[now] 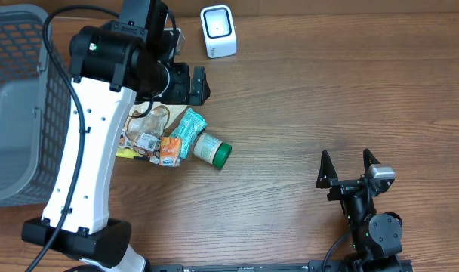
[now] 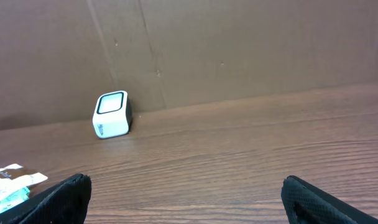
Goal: Scan the item barcode
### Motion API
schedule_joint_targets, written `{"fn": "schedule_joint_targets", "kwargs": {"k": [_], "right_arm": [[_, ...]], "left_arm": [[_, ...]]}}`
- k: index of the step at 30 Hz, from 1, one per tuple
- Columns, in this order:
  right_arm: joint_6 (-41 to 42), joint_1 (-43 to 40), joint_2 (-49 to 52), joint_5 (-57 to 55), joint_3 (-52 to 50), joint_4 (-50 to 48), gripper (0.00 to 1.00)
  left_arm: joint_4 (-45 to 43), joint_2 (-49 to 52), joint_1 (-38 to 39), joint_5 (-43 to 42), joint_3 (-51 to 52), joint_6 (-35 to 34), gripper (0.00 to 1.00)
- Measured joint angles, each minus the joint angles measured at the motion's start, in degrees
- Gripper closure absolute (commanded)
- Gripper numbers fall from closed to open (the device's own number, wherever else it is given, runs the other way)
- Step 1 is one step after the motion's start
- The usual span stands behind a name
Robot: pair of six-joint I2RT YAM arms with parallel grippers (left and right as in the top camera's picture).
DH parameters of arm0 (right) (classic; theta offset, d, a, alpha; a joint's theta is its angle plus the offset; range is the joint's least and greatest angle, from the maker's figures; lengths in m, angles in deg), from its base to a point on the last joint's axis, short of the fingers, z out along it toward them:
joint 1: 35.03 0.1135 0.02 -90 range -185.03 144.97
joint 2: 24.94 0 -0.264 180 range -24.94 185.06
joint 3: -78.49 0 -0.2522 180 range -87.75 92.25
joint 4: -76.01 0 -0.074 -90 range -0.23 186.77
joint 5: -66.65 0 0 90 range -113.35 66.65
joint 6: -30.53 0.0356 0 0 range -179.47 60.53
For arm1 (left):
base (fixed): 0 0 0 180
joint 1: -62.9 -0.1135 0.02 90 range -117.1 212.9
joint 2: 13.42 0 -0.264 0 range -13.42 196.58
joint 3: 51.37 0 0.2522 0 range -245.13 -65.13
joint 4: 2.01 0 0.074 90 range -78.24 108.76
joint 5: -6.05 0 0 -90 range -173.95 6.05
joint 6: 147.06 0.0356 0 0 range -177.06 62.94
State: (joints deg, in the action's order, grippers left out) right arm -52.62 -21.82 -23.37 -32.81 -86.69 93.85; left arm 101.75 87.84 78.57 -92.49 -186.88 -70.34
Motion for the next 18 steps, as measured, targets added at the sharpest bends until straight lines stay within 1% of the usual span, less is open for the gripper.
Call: {"fn": "schedule_joint_targets", "kwargs": {"k": [18], "right_arm": [[0.0,0.0,0.0,0.0,0.0,0.0,0.00]], "left_arm": [[-1.4,0.0,0.0,0.0,0.6,0.0,0.00]]}}
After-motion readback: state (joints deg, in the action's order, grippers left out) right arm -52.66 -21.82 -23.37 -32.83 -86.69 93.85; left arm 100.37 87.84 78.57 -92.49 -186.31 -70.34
